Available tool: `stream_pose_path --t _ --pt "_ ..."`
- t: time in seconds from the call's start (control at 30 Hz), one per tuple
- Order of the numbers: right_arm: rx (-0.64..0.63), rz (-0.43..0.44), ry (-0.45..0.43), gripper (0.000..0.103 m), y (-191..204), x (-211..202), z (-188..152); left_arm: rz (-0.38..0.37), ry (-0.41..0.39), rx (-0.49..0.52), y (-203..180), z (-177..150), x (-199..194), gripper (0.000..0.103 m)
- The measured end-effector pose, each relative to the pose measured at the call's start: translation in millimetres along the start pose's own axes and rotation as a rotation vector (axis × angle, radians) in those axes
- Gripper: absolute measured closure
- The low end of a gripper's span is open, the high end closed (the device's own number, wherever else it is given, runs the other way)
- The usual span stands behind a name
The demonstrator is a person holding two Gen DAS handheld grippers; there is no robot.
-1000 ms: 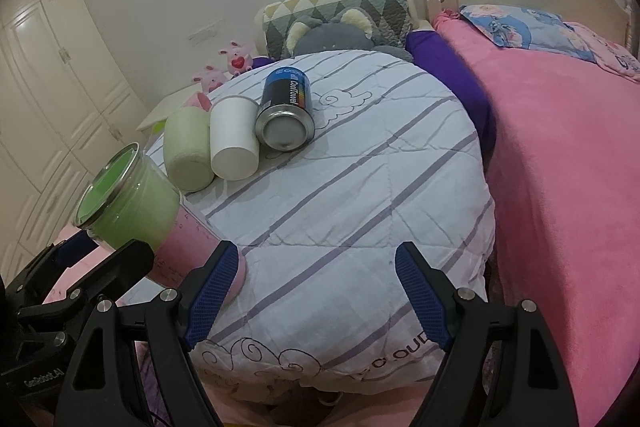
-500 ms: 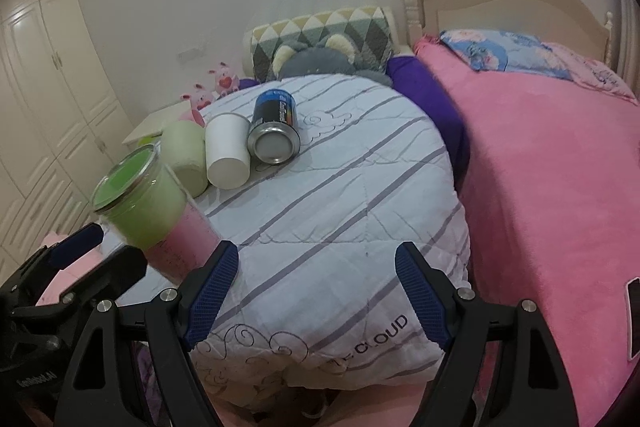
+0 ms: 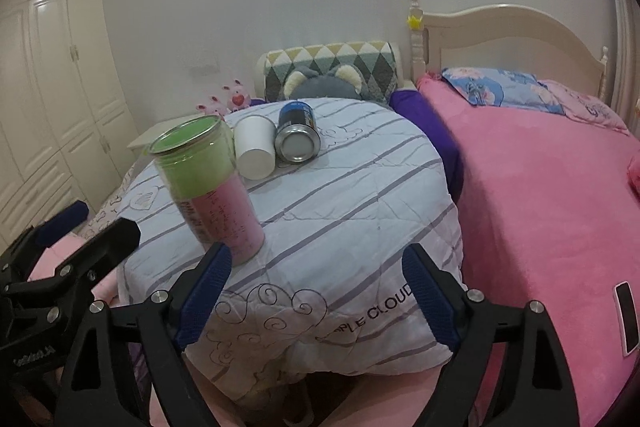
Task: Flip cup upright
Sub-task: 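Set the jar upright on the table and open the left gripper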
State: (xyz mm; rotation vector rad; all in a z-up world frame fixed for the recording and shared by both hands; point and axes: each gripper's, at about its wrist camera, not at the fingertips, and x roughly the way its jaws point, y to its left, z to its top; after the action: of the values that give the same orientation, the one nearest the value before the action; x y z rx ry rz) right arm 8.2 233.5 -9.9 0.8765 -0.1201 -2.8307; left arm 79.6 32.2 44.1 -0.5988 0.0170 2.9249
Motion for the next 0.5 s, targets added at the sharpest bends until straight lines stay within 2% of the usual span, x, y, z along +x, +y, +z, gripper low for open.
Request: stream_pose_path --t 0.13,0.23,0.37,0.5 --pt "-0.005 -0.001 -0.062 0.014 3 -5 -10 0.041 -0.057 0.006 3 -6 -7 0.0" --pt "-0.007 -0.005 -0.109 0.014 4 -7 -17 0.046 -0.083 0.002 7 -11 -5 0.0" --pt "-0.032 -0.002 -0.166 0.014 7 -10 -27 0.097 -0.127 0.002 13 -20 -2 0.0" --pt "-0.065 0.007 -0.219 0.014 14 -10 -35 0.106 -0.162 -0.005 20 -29 3 0.0"
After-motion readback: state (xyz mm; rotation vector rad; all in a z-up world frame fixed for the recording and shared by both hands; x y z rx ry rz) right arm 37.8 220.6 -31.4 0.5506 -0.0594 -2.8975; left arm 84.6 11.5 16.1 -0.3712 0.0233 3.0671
